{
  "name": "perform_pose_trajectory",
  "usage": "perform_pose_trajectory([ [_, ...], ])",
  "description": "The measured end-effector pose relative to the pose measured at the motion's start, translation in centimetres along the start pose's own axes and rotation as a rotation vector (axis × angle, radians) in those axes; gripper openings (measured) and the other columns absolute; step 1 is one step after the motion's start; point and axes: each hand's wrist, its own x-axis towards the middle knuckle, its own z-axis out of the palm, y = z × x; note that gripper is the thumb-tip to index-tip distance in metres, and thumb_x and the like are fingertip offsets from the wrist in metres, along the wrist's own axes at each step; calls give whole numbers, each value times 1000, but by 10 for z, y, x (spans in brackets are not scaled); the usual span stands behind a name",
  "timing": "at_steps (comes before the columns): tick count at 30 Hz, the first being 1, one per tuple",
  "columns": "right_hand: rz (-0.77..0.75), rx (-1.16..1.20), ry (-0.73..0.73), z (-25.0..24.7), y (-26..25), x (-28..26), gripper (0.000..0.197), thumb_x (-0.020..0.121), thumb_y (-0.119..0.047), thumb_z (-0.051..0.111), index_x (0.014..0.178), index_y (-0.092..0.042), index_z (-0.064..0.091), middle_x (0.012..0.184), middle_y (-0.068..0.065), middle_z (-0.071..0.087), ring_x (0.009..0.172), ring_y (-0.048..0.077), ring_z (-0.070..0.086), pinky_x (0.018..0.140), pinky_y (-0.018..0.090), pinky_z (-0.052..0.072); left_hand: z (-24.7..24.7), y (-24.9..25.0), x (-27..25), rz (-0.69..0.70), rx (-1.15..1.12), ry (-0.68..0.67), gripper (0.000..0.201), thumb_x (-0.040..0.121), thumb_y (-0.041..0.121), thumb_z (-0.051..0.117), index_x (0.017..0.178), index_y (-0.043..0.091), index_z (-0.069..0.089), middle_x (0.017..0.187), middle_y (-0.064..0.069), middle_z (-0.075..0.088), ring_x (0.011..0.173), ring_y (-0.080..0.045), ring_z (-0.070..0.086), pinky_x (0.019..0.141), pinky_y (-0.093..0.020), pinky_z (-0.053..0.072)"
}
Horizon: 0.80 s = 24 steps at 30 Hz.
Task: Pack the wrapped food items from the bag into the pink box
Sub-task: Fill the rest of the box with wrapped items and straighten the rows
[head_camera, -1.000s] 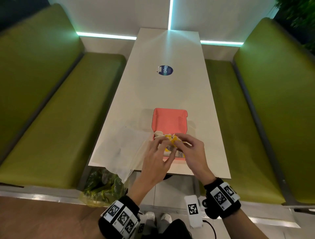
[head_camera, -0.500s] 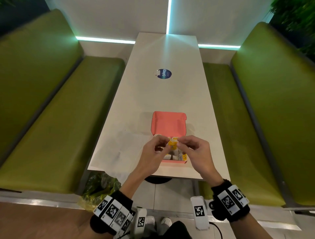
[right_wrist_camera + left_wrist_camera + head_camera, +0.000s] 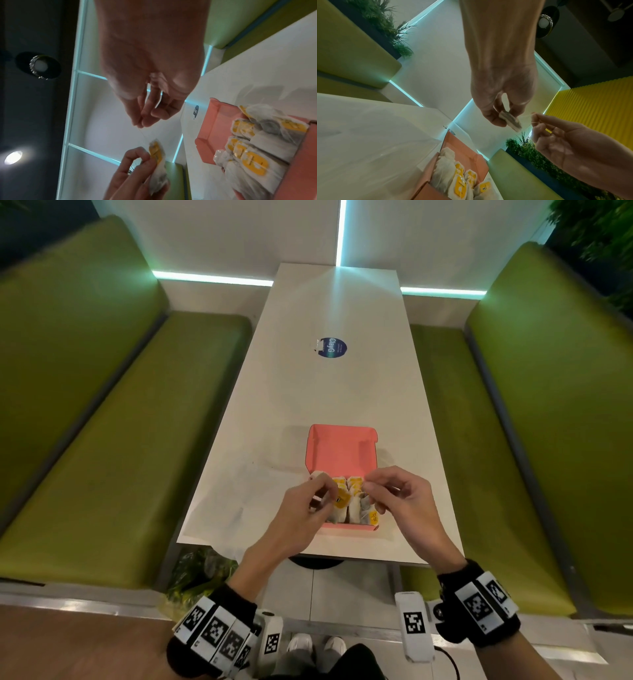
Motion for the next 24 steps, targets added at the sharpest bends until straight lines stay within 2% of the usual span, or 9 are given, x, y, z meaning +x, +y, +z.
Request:
perform_pose_trajectory([
  [4, 8, -56, -149, -4, 1, -4, 8, 86, 1, 70, 92, -4, 71, 78, 2, 68, 62, 16, 59, 56, 22, 46, -1, -1, 1, -4, -55, 126, 20, 94, -5, 56, 88, 10, 67, 86, 13, 69, 81, -7, 65, 67, -14, 49],
  [9, -17, -350, -220, -5, 6, -10, 11, 91, -9, 68, 94, -20, 70, 95, -7, 70, 88, 17, 63, 70, 26, 47, -3, 5, 4, -75, -267, 201, 24, 92, -9, 58, 85, 9, 71, 81, 13, 71, 78, -4, 65, 71, -16, 51],
  [12, -21, -303, -247, 2, 6, -14, 11, 91, -5, 66, 93, -16, 67, 98, -8, 70, 93, 15, 63, 75, 35, 49, -2, 7, 5, -137, -400, 252, 20, 91, -7, 60, 86, 8, 73, 86, 3, 74, 83, -10, 67, 75, -24, 55],
  [15, -23, -236, -303, 7, 9, -19, 3, 91, -8, 67, 91, -11, 66, 105, -1, 70, 104, 19, 63, 77, 42, 50, 2, 7, 7, -182, -463, 327, 18, 91, -4, 61, 89, 8, 75, 94, -1, 76, 91, -16, 71, 79, -27, 57],
  [17, -13, -162, -309, 10, 10, -22, 5, 89, -11, 66, 91, -6, 68, 108, 3, 69, 107, 24, 63, 73, 41, 52, 5, 8, 7, -187, -460, 367, 16, 91, -3, 62, 90, 7, 75, 94, -2, 76, 90, -19, 72, 79, -30, 59],
  [21, -8, -57, -289, 15, 6, -23, 20, 85, -20, 67, 93, -2, 70, 106, 9, 68, 105, 28, 63, 72, 40, 53, 12, 7, 6, -146, -337, 405, 13, 91, -3, 63, 92, 5, 73, 87, 2, 74, 85, -14, 70, 75, -26, 57],
  [24, -3, -61, -262, 16, 4, -26, 13, 87, -15, 66, 93, -4, 70, 108, 7, 69, 105, 25, 63, 75, 38, 53, 18, 6, 4, -132, -237, 418, 14, 90, -1, 65, 91, 11, 72, 86, 4, 72, 84, -13, 69, 77, -33, 59],
])
